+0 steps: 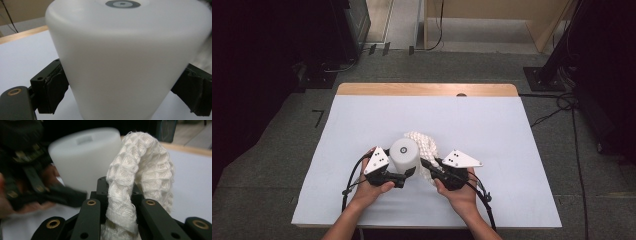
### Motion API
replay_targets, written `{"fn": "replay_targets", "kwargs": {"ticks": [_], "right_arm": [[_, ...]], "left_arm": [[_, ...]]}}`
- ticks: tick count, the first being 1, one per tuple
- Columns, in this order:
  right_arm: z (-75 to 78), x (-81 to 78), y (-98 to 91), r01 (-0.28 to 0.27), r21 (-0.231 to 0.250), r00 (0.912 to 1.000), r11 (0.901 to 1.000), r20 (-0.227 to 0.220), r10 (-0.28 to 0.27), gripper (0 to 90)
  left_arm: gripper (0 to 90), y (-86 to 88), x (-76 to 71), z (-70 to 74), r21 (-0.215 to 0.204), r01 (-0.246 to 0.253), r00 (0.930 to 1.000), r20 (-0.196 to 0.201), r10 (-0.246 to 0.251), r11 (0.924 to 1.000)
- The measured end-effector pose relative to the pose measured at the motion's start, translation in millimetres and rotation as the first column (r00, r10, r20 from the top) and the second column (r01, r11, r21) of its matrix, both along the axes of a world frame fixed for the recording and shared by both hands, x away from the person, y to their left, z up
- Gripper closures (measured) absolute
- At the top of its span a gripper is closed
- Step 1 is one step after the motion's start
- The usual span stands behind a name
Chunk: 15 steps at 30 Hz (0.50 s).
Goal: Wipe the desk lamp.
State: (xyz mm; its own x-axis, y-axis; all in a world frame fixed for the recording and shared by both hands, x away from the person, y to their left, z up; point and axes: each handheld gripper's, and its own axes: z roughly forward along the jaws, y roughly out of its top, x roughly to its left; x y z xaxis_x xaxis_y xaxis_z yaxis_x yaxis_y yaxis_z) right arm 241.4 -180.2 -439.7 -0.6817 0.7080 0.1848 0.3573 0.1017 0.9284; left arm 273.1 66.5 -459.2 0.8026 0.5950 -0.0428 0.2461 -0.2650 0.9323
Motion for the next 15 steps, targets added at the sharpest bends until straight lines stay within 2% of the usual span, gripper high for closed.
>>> {"fn": "replay_targets", "kwargs": {"ticks": [2, 5, 9, 15], "right_arm": [[-12.8, 5.2, 1.8, 0.001, -0.023, 0.9985, 0.9997, -0.055, -0.002, 77.4], [-20.6, 8.0, 4.8, 0.001, -0.039, 0.9965, 0.9992, -0.083, -0.004, 77.4], [-9.7, 6.1, 1.1, 0.009, -0.011, 0.9985, 0.9999, -0.054, -0.01, 77.4], [8.3, 1.8, -8.7, 0.013, 0.034, 0.9998, 0.9993, 0.016, -0.013, 77.4]], "left_arm": [[8.1, 1.6, 0.2, 1.4, -0.013, 0.0, 1.0, 0.005, 0.0, 0.9999], [8.1, 1.5, 0.5, 0.7, -0.017, 0.002, 1.0, 0.002, -0.002, 0.9999], [8.2, -1.2, 1.3, -2.4, 0.0, 0.006, 1.0, 0.001, -0.006, 1.0], [8.2, -9.8, 0.1, -9.5, 0.07, -0.004, 0.9998, 0.021, 0.002, 0.9976]]}}
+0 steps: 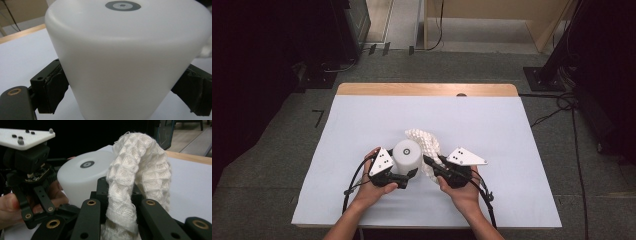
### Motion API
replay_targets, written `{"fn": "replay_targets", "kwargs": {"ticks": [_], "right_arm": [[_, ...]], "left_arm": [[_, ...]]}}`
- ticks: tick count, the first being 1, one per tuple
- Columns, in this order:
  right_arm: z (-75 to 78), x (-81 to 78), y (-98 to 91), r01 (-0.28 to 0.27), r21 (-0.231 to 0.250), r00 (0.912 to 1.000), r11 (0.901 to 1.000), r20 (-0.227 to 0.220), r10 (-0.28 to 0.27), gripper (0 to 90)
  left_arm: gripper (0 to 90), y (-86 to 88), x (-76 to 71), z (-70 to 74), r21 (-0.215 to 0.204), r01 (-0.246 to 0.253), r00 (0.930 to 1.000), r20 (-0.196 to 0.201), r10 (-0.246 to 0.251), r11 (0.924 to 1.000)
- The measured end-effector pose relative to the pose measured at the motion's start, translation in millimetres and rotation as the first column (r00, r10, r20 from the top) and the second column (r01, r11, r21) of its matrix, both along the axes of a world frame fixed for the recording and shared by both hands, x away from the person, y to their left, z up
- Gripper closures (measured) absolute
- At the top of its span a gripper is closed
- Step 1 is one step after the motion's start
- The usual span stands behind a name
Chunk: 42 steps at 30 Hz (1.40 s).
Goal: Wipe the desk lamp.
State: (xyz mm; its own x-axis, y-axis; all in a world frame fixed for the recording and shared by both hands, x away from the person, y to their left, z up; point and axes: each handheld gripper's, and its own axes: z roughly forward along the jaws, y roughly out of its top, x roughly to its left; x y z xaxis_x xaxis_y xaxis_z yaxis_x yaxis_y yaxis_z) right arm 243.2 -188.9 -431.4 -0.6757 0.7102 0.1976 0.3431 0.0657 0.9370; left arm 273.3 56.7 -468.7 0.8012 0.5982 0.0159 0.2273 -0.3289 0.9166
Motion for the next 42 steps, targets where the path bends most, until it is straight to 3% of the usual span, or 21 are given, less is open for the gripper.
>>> {"fn": "replay_targets", "kwargs": {"ticks": [7, 12, 15, 16, 18, 22, 24, 25, 31, 34, 38, 40, 42], "right_arm": [[-9.7, 5.2, -4.4, 0.02, -0.013, 0.9991, 0.9997, -0.037, -0.021, 77.4], [-13.8, 8.2, -7.7, 0.029, -0.016, 0.9984, 0.9995, -0.048, -0.03, 77.4], [-16.0, 10.4, -9.8, 0.036, -0.017, 0.9978, 0.9992, -0.056, -0.037, 77.4], [-16.5, 10.8, -10.1, 0.038, -0.019, 0.9975, 0.9991, -0.059, -0.039, 77.4], [-18.2, 11.8, -10.4, 0.043, -0.023, 0.997, 0.9988, -0.064, -0.044, 77.4], [-23.6, 14.5, -11.5, 0.048, -0.034, 0.996, 0.9982, -0.074, -0.051, 77.4], [-25.5, 14.9, -11.5, 0.049, -0.038, 0.9955, 0.9981, -0.079, -0.052, 77.4], [-26.1, 14.9, -11.3, 0.049, -0.04, 0.9953, 0.998, -0.082, -0.052, 77.4], [-27.7, 15.3, -10.3, 0.044, -0.041, 0.9952, 0.9982, -0.085, -0.047, 77.4], [-28.4, 15.2, -8.8, 0.04, -0.043, 0.9952, 0.9983, -0.088, -0.043, 77.4], [-31.0, 13.8, -3.2, 0.024, -0.048, 0.9946, 0.9986, -0.099, -0.029, 77.4], [-31.8, 12.0, 1.9, 0.002, -0.048, 0.9951, 0.9989, -0.099, -0.007, 77.5], [-30.2, 9.8, 6.1, -0.034, -0.013, 0.9943, 0.9993, -0.101, 0.032, 77.4]], "left_arm": [[7.7, -3.4, 0.9, -7.7, 0.043, -0.03, 0.9995, -0.003, 0.03, 0.9987], [5.9, -0.4, -0.9, -2.9, 0.025, -0.043, 0.9988, -0.021, 0.044, 0.9988], [4.4, -0.2, -7.1, 2.7, -0.007, -0.096, 0.995, -0.025, 0.096, 0.9953], [4.4, -2.4, -10.5, 3.3, -0.012, -0.128, 0.9916, -0.022, 0.127, 0.9917], [4.2, -8.9, -18.8, 2.5, -0.018, -0.208, 0.9782, -0.002, 0.208, 0.978], [4.2, -33.1, -28.1, -5.1, 0.046, -0.345, 0.9385, 0.017, 0.345, 0.9374], [4.7, -35.8, -27.0, -5.6, 0.05, -0.372, 0.9281, 0.017, 0.372, 0.9268], [6.7, -35.0, -25.9, -4.9, 0.047, -0.373, 0.9279, 0.008, 0.373, 0.9267], [8.2, -20.8, -17.2, -3.0, 0.007, -0.293, 0.9558, -0.029, 0.293, 0.9562], [8.3, -6.4, -10.6, 2.3, -0.065, -0.211, 0.9771, -0.037, 0.209, 0.9752], [8.3, 7.6, -6.9, 13.4, -0.118, -0.102, 0.9948, -0.013, 0.101, 0.9877], [8.3, 12.9, -5.7, 17.5, -0.134, -0.057, 0.9984, 0.002, 0.057, 0.9894], [8.3, 16.5, -4.9, 19.7, -0.14, -0.027, 0.9996, -0.002, 0.027, 0.9898]]}}
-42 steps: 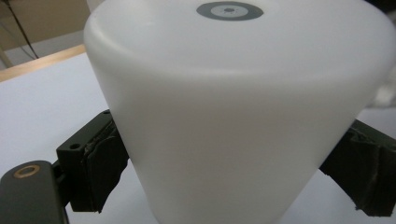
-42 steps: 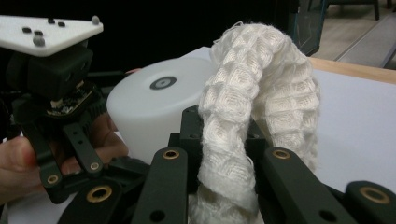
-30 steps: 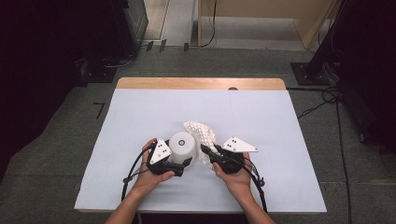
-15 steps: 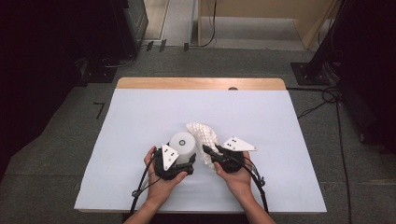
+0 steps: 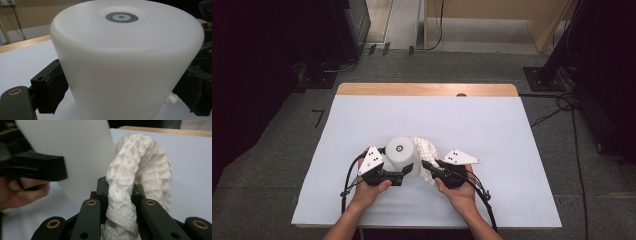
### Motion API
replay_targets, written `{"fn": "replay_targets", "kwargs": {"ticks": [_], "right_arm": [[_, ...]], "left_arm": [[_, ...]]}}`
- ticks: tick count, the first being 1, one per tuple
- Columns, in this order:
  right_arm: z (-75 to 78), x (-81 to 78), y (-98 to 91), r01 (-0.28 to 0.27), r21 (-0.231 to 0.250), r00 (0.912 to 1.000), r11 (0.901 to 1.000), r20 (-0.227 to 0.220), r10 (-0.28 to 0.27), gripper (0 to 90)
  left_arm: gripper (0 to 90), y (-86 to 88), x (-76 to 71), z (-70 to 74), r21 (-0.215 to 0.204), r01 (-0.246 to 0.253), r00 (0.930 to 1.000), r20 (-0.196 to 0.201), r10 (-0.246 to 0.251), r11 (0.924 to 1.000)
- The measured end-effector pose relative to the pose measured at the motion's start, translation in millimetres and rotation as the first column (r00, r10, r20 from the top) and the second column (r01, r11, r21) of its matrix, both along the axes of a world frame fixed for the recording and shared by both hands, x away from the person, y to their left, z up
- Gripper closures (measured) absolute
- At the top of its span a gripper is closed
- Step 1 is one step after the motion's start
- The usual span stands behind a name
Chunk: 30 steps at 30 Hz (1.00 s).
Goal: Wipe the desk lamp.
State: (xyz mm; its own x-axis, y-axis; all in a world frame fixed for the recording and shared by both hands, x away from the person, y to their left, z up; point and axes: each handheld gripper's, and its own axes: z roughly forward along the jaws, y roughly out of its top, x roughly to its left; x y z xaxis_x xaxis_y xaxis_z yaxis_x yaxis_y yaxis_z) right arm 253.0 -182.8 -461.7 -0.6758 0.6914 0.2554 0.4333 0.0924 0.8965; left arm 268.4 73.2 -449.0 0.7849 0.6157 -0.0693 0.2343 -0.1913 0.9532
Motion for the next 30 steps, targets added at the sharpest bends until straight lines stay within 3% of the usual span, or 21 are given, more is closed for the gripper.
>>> {"fn": "replay_targets", "kwargs": {"ticks": [4, 11, 14, 18, 21, 25, 30], "right_arm": [[10.0, -4.9, 3.6, -0.026, 0.008, 0.9991, 0.9996, 0.034, 0.026, 77.3], [28.3, -10.0, -3.3, 0.008, -0.003, 0.9953, 1.0, 0.097, -0.008, 77.3], [25.3, -6.9, -6.0, 0.012, -0.006, 0.9966, 0.9999, 0.082, -0.011, 77.4], [18.5, -1.2, -12.1, 0.056, -0.014, 0.9966, 0.9983, 0.062, -0.055, 77.5], [22.2, -0.8, -16.6, 0.073, 0.004, 0.9946, 0.9973, 0.074, -0.073, 77.5], [27.5, -5.8, -12.6, 0.043, 0.021, 0.9944, 0.9989, 0.095, -0.045, 77.5], [20.3, -7.5, -0.1, 0.018, -0.01, 0.9972, 0.9998, 0.073, -0.017, 77.4]], "left_arm": [[8.4, 0.5, -0.1, -0.2, -0.004, 0.036, 0.9993, -0.008, -0.036, 0.9993], [8.4, -3.7, -0.6, 0.2, 0.002, 0.058, 0.9983, -0.007, -0.058, 0.9983], [8.4, -3.0, -0.8, 1.1, 0.006, 0.048, 0.9989, 0.0, -0.048, 0.9988], [8.4, -0.6, 0.6, 0.5, 0.012, 0.041, 0.9992, -0.002, -0.041, 0.9991], [8.4, -1.9, 1.0, -0.9, 0.019, 0.039, 0.9992, -0.005, -0.039, 0.999], [8.4, -7.4, 0.1, -2.6, 0.046, 0.039, 0.9992, -0.001, -0.039, 0.9982], [8.4, -9.7, -0.1, -3.8, 0.056, 0.043, 0.9991, -0.008, -0.043, 0.9975]]}}
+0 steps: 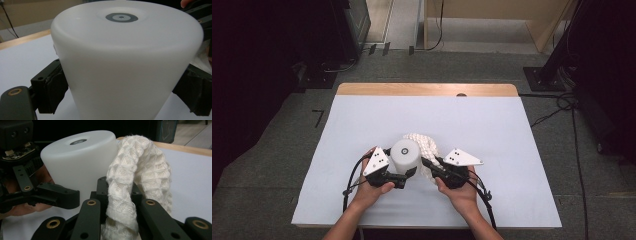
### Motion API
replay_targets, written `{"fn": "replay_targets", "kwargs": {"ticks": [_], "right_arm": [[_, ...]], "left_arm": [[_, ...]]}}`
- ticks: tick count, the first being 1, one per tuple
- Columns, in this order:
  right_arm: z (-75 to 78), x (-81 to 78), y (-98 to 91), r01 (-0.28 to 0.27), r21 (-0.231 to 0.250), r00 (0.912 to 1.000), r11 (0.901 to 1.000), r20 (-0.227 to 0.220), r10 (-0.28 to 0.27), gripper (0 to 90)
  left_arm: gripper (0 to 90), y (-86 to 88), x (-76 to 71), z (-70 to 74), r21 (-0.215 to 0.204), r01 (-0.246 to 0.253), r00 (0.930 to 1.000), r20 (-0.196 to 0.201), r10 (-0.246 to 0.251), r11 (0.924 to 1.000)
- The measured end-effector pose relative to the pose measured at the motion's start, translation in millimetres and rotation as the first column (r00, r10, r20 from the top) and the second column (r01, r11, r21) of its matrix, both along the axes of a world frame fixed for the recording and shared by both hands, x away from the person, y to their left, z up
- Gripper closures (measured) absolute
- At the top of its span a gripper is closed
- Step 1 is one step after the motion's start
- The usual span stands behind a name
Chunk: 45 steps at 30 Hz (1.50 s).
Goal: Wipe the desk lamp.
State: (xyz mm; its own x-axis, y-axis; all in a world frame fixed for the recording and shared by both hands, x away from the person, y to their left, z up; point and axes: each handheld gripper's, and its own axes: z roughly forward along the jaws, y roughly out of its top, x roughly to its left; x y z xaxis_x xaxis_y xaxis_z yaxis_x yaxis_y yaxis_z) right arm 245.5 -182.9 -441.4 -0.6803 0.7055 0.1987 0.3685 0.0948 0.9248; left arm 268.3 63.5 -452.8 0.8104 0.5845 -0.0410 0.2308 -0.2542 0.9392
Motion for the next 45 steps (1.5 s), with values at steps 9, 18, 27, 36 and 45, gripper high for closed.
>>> {"fn": "replay_targets", "kwargs": {"ticks": [9, 18, 27, 36, 45], "right_arm": [[16.6, -4.7, -5.3, -0.006, 0.038, 0.9989, 0.9993, 0.047, 0.004, 77.4], [-6.3, 4.9, -2.1, 0.007, -0.009, 0.9995, 0.9999, -0.032, -0.007, 77.5], [-1.6, 7.6, -16.3, 0.059, 0.013, 0.9982, 0.9982, -0.014, -0.059, 77.5], [-4.4, 9.1, -17.4, 0.064, 0.001, 0.9979, 0.998, -0.01, -0.064, 77.4], [-6.5, 10.6, -19.4, 0.075, 0.002, 0.9969, 0.9971, -0.02, -0.075, 77.4]], "left_arm": [[8.4, -5.6, 0.2, -3.7, 0.02, 0.004, 1.0, -0.003, -0.004, 0.9998], [8.4, -2.7, 4.0, -3.2, 0.003, 0.001, 0.9999, -0.015, -0.001, 1.0], [8.3, -9.2, 8.8, -17.6, 0.077, -0.016, 0.9994, -0.031, 0.018, 0.9969], [4.6, -9.0, 1.9, -16.9, 0.07, -0.053, 0.9983, -0.021, 0.054, 0.9962], [2.8, -39.3, -16.7, -22.4, 0.128, -0.309, 0.9486, -0.028, 0.315, 0.9422]]}}
